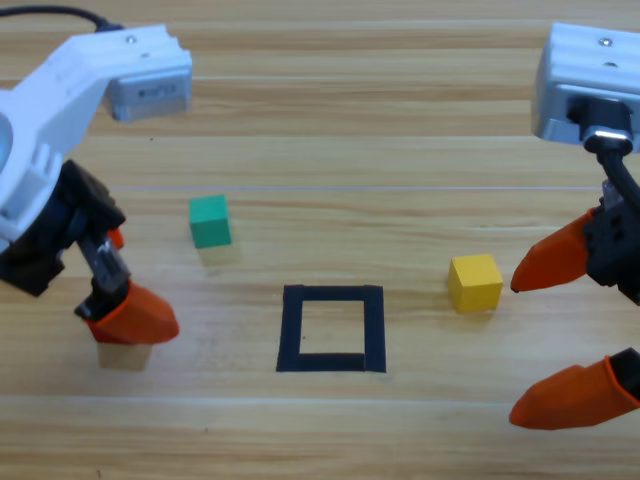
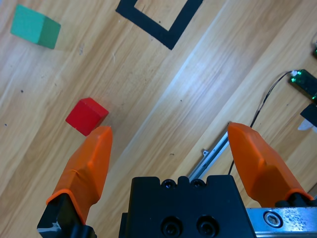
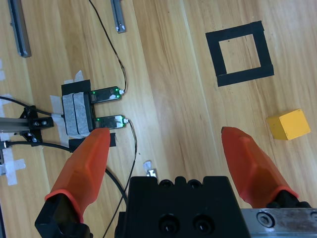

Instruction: Stack the blocks in the rectangular block: red at the bottom, yellow in the middle, green on top

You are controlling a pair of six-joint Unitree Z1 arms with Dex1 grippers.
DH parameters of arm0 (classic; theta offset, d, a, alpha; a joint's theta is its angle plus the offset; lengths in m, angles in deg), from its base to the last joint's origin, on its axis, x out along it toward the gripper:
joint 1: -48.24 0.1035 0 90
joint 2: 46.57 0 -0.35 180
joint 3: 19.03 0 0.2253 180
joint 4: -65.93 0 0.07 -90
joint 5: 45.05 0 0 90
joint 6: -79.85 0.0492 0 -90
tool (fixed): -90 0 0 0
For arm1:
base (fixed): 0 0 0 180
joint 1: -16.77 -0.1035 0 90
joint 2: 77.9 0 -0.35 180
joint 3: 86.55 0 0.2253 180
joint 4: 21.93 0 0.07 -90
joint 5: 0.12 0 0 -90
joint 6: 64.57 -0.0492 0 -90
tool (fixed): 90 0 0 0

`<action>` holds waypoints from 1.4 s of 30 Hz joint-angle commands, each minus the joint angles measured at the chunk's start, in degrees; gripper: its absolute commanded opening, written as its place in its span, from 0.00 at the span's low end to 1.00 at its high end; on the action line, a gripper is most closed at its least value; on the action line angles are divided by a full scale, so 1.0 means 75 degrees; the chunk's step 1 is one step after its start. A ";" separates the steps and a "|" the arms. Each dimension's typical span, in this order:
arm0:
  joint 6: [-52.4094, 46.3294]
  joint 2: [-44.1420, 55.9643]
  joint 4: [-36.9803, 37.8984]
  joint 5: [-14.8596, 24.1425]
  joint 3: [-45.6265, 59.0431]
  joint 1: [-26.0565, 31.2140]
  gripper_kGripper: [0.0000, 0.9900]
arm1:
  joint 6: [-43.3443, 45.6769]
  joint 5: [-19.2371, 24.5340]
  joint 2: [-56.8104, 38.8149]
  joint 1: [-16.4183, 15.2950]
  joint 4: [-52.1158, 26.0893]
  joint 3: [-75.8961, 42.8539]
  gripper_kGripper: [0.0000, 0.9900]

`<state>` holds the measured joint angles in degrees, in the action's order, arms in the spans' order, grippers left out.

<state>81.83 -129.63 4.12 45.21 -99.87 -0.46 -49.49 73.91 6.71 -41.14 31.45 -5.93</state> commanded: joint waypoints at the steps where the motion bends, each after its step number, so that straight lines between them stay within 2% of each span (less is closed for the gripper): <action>1: -0.0088 0.0048 -0.0041 0.0048 0.0224 -0.0163 1.00 | 0.0016 -0.0145 0.0204 -0.0213 -0.0066 -0.0054 1.00; 8: -0.0088 0.0177 -0.0041 0.0048 0.0317 -0.0151 1.00 | -0.0394 -0.0098 0.0192 -0.0213 -0.0066 -0.0054 1.00; 11: -0.0099 0.0247 -0.0041 0.0036 0.0329 -0.0163 1.00 | -0.0991 0.0464 0.0192 -0.0107 -0.0066 -0.0043 1.00; 15: -0.0392 0.0259 -0.0030 0.0177 0.0306 -0.0151 1.00 | -0.2515 0.2000 0.0333 -0.0037 -0.0078 0.0168 0.99; 18: -0.1634 0.0294 -0.0006 0.0622 0.0025 -0.0151 1.00 | -0.3699 0.2855 0.0497 0.0197 -0.0090 0.0321 1.00; 21: -0.3498 0.0329 0.0076 0.1419 -0.0210 -0.0104 1.00 | -0.4191 0.3453 0.0766 0.0326 -0.0113 0.0368 1.00; 23: -0.4670 0.0341 0.0052 0.1653 -0.0304 0.0118 0.99 | -0.4320 0.3769 0.0989 0.0326 -0.0113 0.0379 1.00; 25: -0.5549 0.0282 0.0029 0.1653 -0.0315 0.0306 0.98 | -0.4238 0.4003 0.1223 0.0326 0.0074 0.0602 1.00; 29: -0.6615 0.0165 -0.0241 0.1723 -0.0210 0.0693 0.98 | -0.4648 0.4191 0.1622 0.0584 0.0110 0.0789 1.00; 33: -0.6732 -0.0339 -0.0440 0.1958 -0.0280 0.0810 0.97 | -0.5152 0.4214 0.2114 0.1053 0.0121 0.1094 1.00; 36: -0.6299 -0.1077 -0.0733 0.2157 -0.0538 0.0822 0.95 | -0.5738 0.4144 0.2841 0.1522 0.0520 0.1633 1.00; 38: -0.5830 -0.1499 -0.0838 0.2098 -0.0667 0.0822 0.95 | -0.6101 0.4144 0.3579 0.1733 0.1012 0.2184 1.00; 42: -0.5021 -0.2261 -0.1120 0.1864 -0.0901 0.0833 0.95 | -0.6570 0.4121 0.5126 0.1815 0.2055 0.3555 1.00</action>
<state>40.32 -140.25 -3.21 60.41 -105.65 4.80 -95.59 104.62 29.75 -31.25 39.23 12.33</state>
